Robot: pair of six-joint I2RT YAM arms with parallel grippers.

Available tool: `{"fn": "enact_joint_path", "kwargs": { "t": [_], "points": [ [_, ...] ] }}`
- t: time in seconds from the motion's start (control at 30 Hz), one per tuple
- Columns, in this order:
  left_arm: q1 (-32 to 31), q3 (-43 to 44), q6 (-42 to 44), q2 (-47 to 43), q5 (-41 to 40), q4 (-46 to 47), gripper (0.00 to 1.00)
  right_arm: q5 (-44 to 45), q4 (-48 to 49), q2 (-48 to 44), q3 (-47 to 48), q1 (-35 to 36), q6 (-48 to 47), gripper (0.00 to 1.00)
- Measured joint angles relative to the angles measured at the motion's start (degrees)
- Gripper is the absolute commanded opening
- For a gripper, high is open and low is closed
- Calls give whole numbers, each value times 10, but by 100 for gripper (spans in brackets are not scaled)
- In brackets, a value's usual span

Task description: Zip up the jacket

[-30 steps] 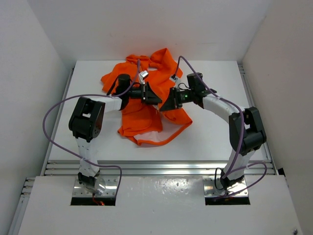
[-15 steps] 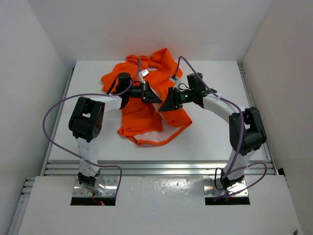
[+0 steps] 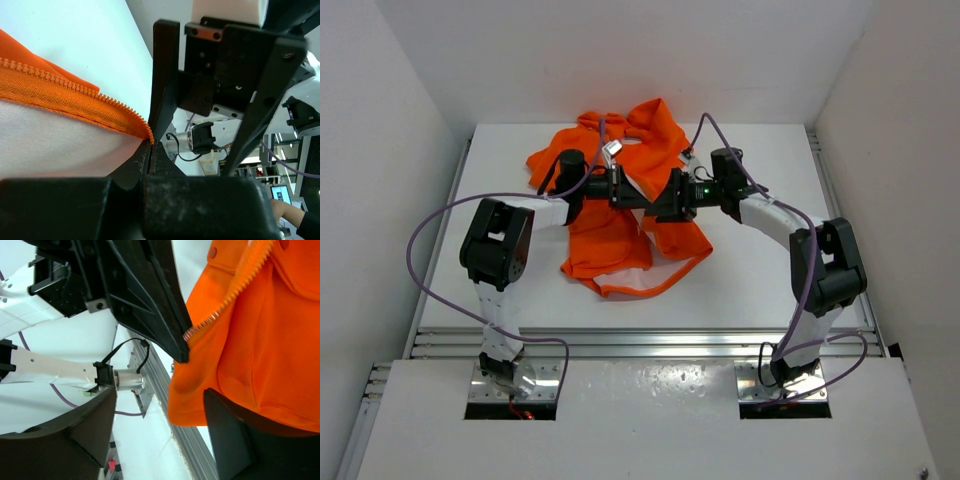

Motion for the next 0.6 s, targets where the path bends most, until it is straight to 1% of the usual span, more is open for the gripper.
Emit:
{"fn": "enact_joint_path", "kwargs": {
  "t": [0.1, 0.23, 0.43, 0.47, 0.6],
  "points": [
    [0, 0, -13, 0, -5, 11, 0, 4, 5, 0, -11, 1, 9, 61],
    [0, 0, -26, 0, -9, 18, 0, 12, 18, 0, -25, 1, 13, 59],
    [-2, 0, -35, 0, -16, 27, 0, 16, 37, 0, -38, 2, 28, 48],
    [-2, 0, -35, 0, -16, 27, 0, 16, 43, 0, -38, 2, 30, 48],
    [-2, 0, -35, 0, -17, 28, 0, 19, 60, 1, -38, 2, 41, 43]
  ]
}}
